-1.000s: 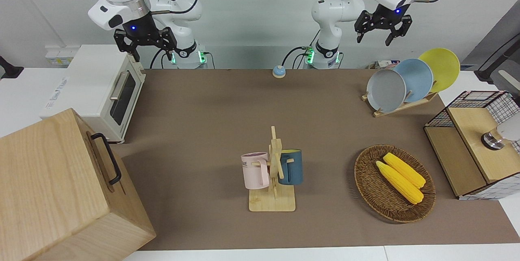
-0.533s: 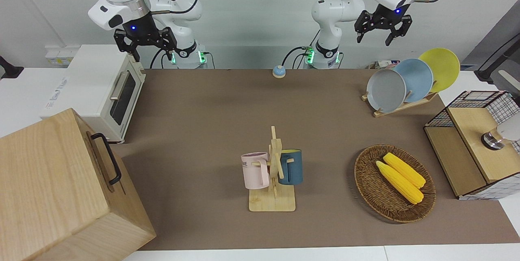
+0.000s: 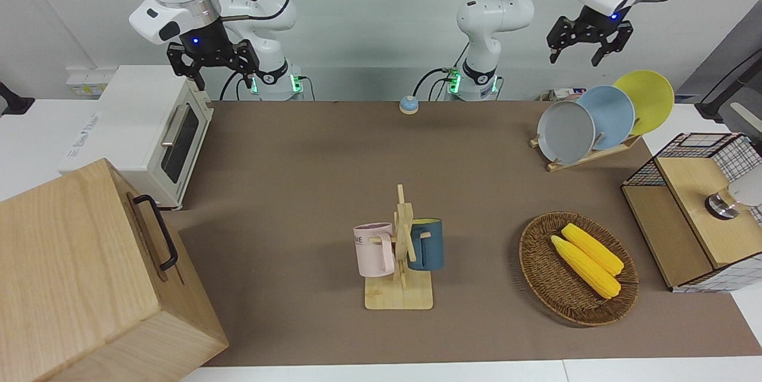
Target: Pick gray plate from low plate rack and place it on table with left arm
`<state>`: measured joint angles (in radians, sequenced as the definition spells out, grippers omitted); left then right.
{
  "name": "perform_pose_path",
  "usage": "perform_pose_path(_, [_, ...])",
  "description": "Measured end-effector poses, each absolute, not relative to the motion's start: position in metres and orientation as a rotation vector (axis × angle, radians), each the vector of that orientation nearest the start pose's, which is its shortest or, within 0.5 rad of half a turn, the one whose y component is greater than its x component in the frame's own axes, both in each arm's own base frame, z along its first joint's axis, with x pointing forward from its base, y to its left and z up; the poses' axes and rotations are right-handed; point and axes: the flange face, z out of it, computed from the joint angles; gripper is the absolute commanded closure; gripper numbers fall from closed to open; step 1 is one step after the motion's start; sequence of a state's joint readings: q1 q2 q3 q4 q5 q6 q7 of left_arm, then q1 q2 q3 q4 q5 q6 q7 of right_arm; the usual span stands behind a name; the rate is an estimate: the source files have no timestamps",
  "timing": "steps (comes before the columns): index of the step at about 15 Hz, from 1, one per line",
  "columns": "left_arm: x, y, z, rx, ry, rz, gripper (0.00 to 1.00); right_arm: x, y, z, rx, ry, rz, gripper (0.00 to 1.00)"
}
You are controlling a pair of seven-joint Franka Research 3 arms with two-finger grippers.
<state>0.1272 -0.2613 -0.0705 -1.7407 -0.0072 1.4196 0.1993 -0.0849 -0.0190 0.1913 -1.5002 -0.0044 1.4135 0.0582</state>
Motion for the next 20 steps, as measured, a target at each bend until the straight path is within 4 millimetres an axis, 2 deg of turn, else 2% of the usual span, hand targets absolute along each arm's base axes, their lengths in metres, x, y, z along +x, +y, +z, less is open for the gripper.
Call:
perform_pose_path(6, [0.449, 0.072, 0.665, -3.074, 0.233, 0.105, 0.00, 0.529, 0.057, 0.654, -3.152, -0.075, 0.106, 0.013])
perform_pose_path(8, [0.450, 0.086, 0.658, -3.068, 0.222, 0.104, 0.00, 0.529, 0.057, 0.654, -3.152, -0.075, 0.106, 0.011])
perform_pose_path(20, [0.462, 0.110, 0.579, -3.060, 0.179, 0.085, 0.00, 0.529, 0.057, 0.654, -3.152, -0.075, 0.106, 0.011])
